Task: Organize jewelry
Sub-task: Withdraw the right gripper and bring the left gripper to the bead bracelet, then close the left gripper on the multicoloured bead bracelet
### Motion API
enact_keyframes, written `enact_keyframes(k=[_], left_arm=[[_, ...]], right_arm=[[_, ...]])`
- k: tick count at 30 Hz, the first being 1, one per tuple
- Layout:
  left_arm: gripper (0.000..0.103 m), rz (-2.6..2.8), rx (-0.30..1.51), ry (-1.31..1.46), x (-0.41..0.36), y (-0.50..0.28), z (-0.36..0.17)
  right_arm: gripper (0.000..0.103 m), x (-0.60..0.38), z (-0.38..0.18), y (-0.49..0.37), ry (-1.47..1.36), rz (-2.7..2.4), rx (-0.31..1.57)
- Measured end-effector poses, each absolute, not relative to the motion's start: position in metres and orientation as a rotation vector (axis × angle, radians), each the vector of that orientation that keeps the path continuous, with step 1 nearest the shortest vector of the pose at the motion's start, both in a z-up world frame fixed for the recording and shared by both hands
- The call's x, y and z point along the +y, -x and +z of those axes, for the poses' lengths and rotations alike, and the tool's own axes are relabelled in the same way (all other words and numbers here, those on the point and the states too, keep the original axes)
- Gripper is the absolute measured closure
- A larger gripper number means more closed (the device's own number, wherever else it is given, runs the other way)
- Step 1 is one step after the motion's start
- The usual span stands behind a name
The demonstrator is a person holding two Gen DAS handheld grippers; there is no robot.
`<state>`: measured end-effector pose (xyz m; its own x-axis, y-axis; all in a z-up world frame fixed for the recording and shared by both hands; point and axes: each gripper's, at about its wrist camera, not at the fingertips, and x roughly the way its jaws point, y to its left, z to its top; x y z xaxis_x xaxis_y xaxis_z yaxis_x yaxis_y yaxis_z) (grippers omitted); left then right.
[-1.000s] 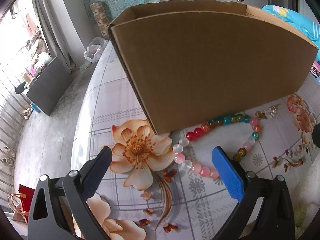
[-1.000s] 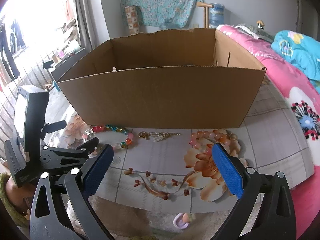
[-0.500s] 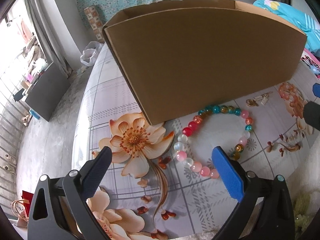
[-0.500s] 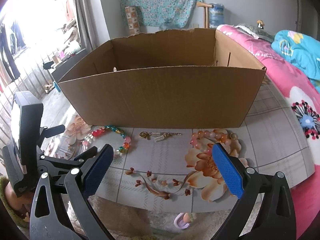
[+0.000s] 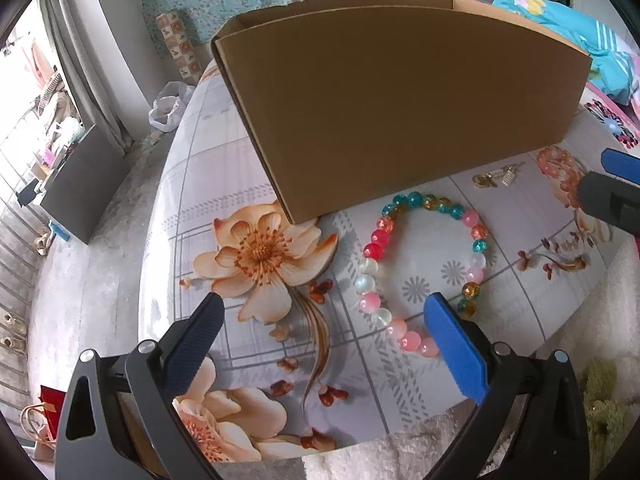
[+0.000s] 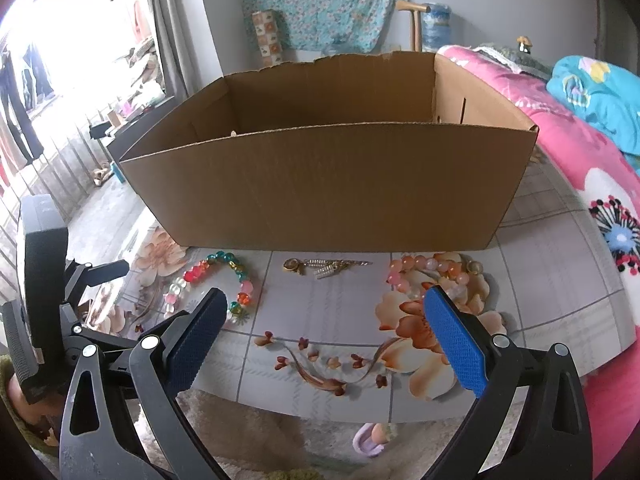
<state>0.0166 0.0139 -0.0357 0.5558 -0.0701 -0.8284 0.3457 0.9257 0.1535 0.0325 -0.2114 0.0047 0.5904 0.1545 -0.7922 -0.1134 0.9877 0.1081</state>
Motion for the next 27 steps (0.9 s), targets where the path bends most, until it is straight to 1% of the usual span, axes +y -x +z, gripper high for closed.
enact_keyframes(k=[5, 7, 8, 11, 14, 15, 16, 17, 18, 19, 21, 24, 26, 27], left_arm=[[0.006, -0.27, 0.954, -0.316, 0.018, -0.007, -0.033], [0.009, -0.276, 0.943, -0.328, 0.015, -0.004, -0.031], [0.013, -0.284, 0.936, -0.334, 0.013, -0.003, -0.029], [0.02, -0.301, 0.922, -0.344, 0.007, 0.003, -0.026], [0.029, -0.329, 0.923, -0.334, 0.001, 0.006, -0.025], [0.034, -0.334, 0.926, -0.333, 0.0, 0.007, -0.024], [0.036, -0.342, 0.93, -0.33, 0.0, 0.003, -0.024], [0.041, -0.354, 0.931, -0.325, -0.001, 0.003, -0.023], [0.046, -0.361, 0.932, -0.323, -0.004, 0.003, -0.022], [0.048, -0.37, 0.934, -0.319, -0.005, 0.003, -0.021], [0.055, -0.379, 0.936, -0.314, -0.006, 0.001, -0.02], [0.061, -0.392, 0.939, -0.313, -0.011, -0.001, -0.017], [0.061, -0.395, 0.939, -0.318, -0.012, -0.006, -0.016], [0.061, -0.397, 0.94, -0.318, -0.014, -0.008, -0.016]], right_arm=[[0.008, -0.21, 0.006, -0.033, -0.051, 0.166, 0.923], [0.008, -0.209, 0.006, -0.033, -0.054, 0.173, 0.923], [0.008, -0.209, 0.006, -0.033, -0.055, 0.178, 0.923], [0.012, -0.207, 0.006, -0.034, -0.059, 0.196, 0.924], [0.019, -0.204, 0.006, -0.035, -0.072, 0.235, 0.928], [0.023, -0.202, 0.006, -0.036, -0.073, 0.247, 0.934], [0.028, -0.2, 0.005, -0.037, -0.076, 0.271, 0.942], [0.031, -0.198, 0.004, -0.038, -0.076, 0.287, 0.947], [0.036, -0.196, 0.003, -0.04, -0.078, 0.302, 0.954], [0.041, -0.194, 0.002, -0.042, -0.08, 0.32, 0.961], [0.048, -0.19, -0.001, -0.045, -0.08, 0.346, 0.976], [0.056, -0.183, -0.007, -0.052, -0.073, 0.392, 1.011], [0.058, -0.178, -0.008, -0.055, -0.059, 0.414, 1.022], [0.06, -0.176, -0.009, -0.056, -0.051, 0.428, 1.024]])
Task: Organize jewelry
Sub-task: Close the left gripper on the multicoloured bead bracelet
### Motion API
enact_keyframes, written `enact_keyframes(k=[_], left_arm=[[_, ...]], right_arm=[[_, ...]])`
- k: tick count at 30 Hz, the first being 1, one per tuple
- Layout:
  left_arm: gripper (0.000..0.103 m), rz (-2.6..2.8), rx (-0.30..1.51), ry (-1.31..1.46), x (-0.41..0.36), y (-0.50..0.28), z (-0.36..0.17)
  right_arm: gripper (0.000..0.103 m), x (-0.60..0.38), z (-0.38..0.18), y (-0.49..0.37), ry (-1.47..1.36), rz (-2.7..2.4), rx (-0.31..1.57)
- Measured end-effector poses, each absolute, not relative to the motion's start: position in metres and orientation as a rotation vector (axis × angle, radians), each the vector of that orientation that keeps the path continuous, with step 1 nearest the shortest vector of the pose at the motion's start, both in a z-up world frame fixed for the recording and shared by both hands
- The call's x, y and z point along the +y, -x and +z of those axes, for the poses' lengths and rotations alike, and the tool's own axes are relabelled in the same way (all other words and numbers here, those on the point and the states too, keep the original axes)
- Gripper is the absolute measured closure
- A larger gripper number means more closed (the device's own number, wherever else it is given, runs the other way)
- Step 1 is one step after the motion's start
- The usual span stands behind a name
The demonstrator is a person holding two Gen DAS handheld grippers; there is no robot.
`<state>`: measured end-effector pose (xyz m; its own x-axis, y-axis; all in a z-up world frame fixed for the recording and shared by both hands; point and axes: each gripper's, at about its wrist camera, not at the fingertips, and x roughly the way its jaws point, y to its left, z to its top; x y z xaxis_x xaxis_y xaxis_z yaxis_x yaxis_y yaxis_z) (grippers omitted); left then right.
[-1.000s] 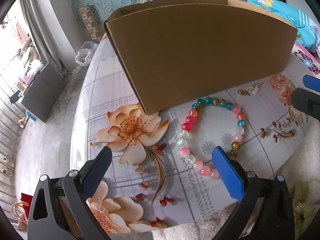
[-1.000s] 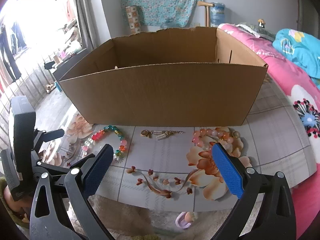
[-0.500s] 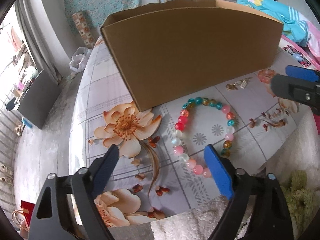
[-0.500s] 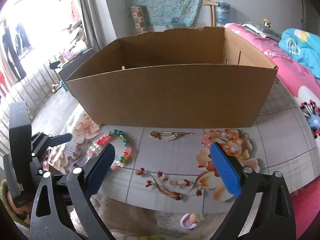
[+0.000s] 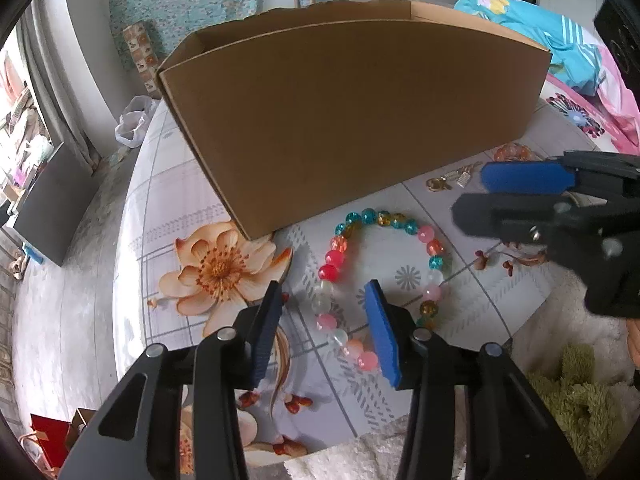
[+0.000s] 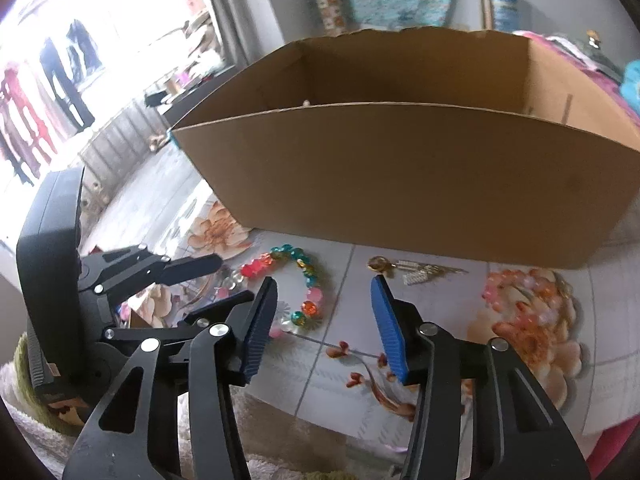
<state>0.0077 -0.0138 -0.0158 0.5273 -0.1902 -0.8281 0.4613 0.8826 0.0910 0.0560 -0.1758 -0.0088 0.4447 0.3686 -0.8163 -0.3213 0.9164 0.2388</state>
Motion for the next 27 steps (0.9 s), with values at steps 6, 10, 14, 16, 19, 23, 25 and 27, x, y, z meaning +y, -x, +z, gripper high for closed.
enact_keyframes(k=[6, 10, 14, 16, 19, 23, 25, 27], left_arm=[[0.064, -0.414, 0.953, -0.285, -0.019, -0.022, -0.012], [0.069, -0.424, 0.954, -0.271, -0.02, -0.03, -0.008], [0.071, -0.43, 0.949, -0.26, -0.021, -0.037, -0.007], [0.072, -0.433, 0.946, -0.256, -0.017, -0.04, -0.006], [0.078, -0.439, 0.939, -0.254, -0.012, -0.043, -0.011], [0.093, -0.442, 0.926, -0.269, -0.016, -0.049, -0.012], [0.094, -0.448, 0.924, -0.272, -0.017, -0.052, -0.011], [0.094, -0.453, 0.925, -0.266, -0.016, -0.052, -0.01]], right_arm=[[0.07, -0.163, -0.015, -0.062, -0.001, 0.474, 1.051], [0.077, -0.16, -0.025, -0.065, -0.009, 0.49, 1.097], [0.082, -0.163, -0.032, -0.065, -0.021, 0.482, 1.123], [0.086, -0.163, -0.031, -0.065, -0.022, 0.475, 1.125], [0.093, -0.165, -0.031, -0.066, -0.022, 0.464, 1.127], [0.095, -0.172, -0.03, -0.067, -0.055, 0.457, 1.142], [0.095, -0.176, -0.029, -0.067, -0.079, 0.46, 1.151], [0.096, -0.182, -0.028, -0.067, -0.114, 0.469, 1.156]])
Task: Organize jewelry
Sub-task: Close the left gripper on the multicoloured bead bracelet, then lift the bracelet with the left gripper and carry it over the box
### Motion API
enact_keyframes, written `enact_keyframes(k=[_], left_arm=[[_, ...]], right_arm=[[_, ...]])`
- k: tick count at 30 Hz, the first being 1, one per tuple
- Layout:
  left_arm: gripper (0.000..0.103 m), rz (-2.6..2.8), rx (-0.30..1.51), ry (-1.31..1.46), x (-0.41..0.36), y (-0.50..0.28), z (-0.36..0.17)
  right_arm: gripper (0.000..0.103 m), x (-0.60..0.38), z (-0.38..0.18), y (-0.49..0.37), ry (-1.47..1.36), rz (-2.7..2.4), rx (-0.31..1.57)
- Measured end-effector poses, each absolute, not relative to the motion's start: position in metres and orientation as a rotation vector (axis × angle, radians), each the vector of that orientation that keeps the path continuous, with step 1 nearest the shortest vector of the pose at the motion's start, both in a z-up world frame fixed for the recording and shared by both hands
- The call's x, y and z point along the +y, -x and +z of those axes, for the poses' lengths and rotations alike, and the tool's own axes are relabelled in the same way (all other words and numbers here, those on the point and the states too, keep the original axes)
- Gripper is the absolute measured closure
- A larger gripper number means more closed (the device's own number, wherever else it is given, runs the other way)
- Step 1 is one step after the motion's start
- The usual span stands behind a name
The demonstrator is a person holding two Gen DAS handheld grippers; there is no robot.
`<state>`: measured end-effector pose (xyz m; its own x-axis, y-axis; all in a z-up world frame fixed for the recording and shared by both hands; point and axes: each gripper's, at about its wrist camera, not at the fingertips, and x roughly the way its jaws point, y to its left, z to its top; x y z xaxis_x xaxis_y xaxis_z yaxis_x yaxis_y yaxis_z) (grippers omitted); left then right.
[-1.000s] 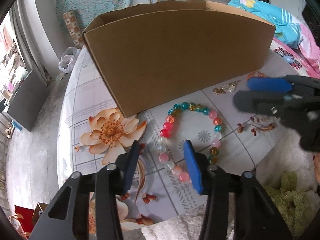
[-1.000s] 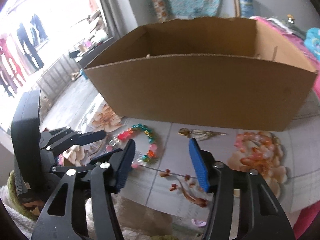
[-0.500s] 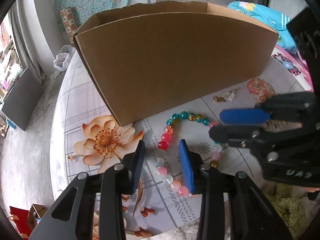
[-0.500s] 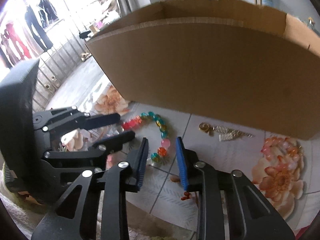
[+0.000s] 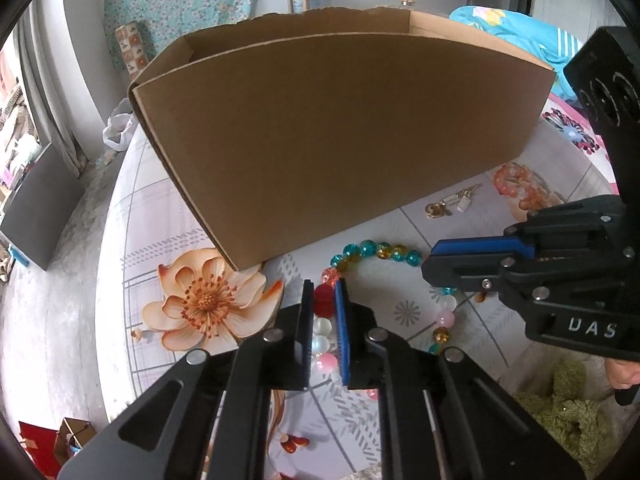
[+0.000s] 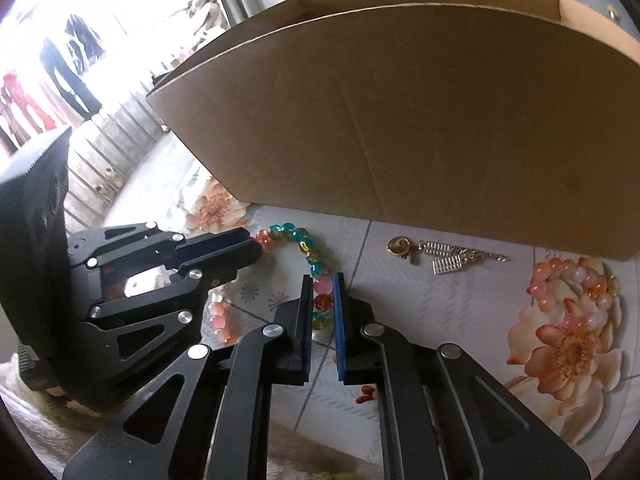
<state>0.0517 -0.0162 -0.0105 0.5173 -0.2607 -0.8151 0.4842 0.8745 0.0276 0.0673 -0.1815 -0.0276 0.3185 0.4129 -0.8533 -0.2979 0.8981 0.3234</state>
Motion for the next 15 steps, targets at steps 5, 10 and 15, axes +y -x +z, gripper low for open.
enact_keyframes(k=[5, 10, 15], left_arm=[[0.094, -0.46, 0.903, -0.242, -0.013, -0.053, -0.001], [0.094, -0.458, 0.873, -0.217, -0.009, -0.049, 0.009], [0.094, -0.471, 0.825, -0.195, -0.008, -0.029, 0.027]], right_arm=[[0.096, -0.193, -0.016, -0.063, -0.143, 0.485, 1.131], [0.096, -0.207, -0.003, -0.054, -0.164, 0.499, 1.099], [0.096, -0.201, 0.013, -0.045, -0.173, 0.509, 1.053]])
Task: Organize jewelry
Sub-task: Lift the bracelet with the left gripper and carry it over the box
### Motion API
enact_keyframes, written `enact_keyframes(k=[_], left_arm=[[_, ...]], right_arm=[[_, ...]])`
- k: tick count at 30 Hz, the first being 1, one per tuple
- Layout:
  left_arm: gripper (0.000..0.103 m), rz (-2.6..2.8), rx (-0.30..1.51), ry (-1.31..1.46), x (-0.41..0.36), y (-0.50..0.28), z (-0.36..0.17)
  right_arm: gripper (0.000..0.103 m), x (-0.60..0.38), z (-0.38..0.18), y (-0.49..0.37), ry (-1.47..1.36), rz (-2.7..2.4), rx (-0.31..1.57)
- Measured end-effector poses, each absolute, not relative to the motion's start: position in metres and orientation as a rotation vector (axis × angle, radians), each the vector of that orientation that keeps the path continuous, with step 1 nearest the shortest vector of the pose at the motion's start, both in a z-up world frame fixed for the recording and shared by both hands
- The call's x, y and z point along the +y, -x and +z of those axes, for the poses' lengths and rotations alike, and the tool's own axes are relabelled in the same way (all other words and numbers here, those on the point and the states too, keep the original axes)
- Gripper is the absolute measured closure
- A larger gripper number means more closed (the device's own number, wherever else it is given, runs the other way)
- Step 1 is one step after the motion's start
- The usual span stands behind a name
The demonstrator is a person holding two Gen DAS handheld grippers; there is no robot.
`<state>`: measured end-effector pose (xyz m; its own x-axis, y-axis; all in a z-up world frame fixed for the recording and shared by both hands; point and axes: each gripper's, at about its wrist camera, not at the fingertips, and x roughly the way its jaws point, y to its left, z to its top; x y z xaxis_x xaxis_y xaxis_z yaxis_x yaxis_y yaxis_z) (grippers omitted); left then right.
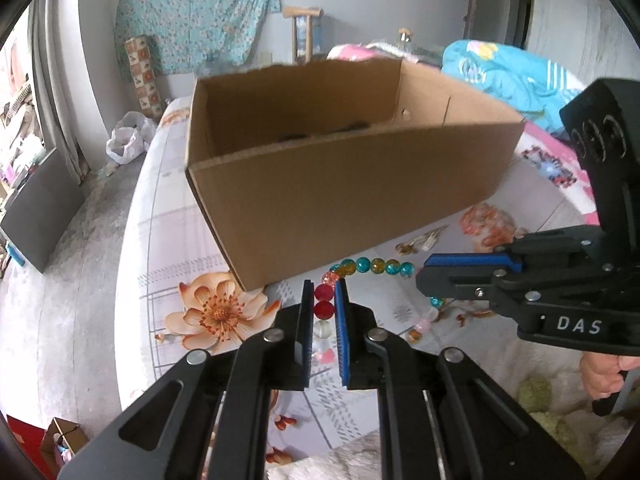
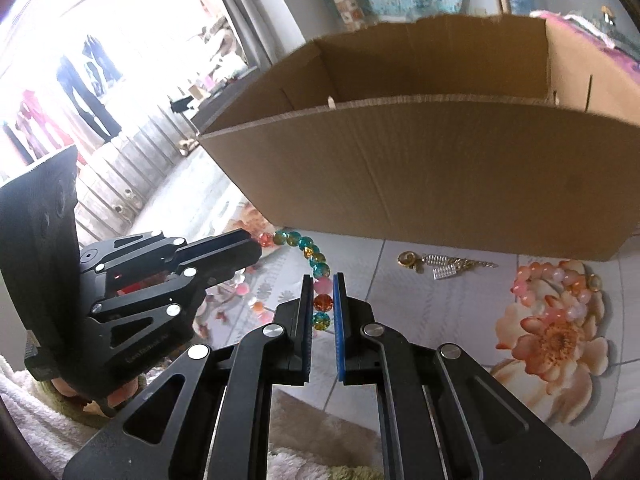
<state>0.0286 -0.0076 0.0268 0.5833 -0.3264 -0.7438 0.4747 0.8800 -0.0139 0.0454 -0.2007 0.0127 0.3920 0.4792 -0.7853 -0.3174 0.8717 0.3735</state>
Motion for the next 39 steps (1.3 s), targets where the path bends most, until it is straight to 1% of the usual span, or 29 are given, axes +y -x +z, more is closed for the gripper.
enact_keyframes(k=[6, 11, 16, 19, 23, 26, 32, 33, 35, 39], left_arm=[[0.094, -0.528, 0.763, -0.124, -0.006, -0.015, 0.065], [0.094, -0.594, 0.647, -0.111, -0.013, -0.018, 0.114], [0.094, -0.62, 0.553, -0.1, -0.019, -0.042, 0.153], [0.094, -0.592, 0.521, -0.134, -0.024, -0.066, 0.161], [0.094, -0.562, 0.588, -0.142, -0.026, -0.1, 0.151], [0.094, -0.538, 0.707, -0.102, -0.017, -0.126, 0.124], [0.093, -0.461, 0.815, -0.123, -0.007, -0.141, 0.085], [0.093, -0.448, 0.833, -0.135, -0.007, -0.143, 0.079], [0.093, -0.433, 0.852, -0.157, -0.007, -0.146, 0.07], [0.093, -0.412, 0.845, -0.161, -0.005, -0.147, 0.067]], right_arm=[[0.096, -0.211, 0.045, -0.033, -0.173, 0.517, 0.958], [0.096, -0.222, 0.087, -0.037, -0.165, 0.534, 0.836], [0.096, -0.223, 0.118, -0.071, -0.156, 0.559, 0.746], [0.096, -0.227, 0.124, -0.102, -0.161, 0.582, 0.743], [0.096, -0.219, 0.105, -0.147, -0.173, 0.615, 0.815], [0.096, -0.209, 0.084, -0.168, -0.167, 0.625, 0.909], [0.095, -0.192, 0.037, -0.198, -0.201, 0.654, 1.106], [0.092, -0.191, 0.03, -0.2, -0.207, 0.652, 1.134], [0.091, -0.191, 0.023, -0.206, -0.217, 0.638, 1.157], [0.09, -0.2, 0.028, -0.205, -0.243, 0.602, 1.129]])
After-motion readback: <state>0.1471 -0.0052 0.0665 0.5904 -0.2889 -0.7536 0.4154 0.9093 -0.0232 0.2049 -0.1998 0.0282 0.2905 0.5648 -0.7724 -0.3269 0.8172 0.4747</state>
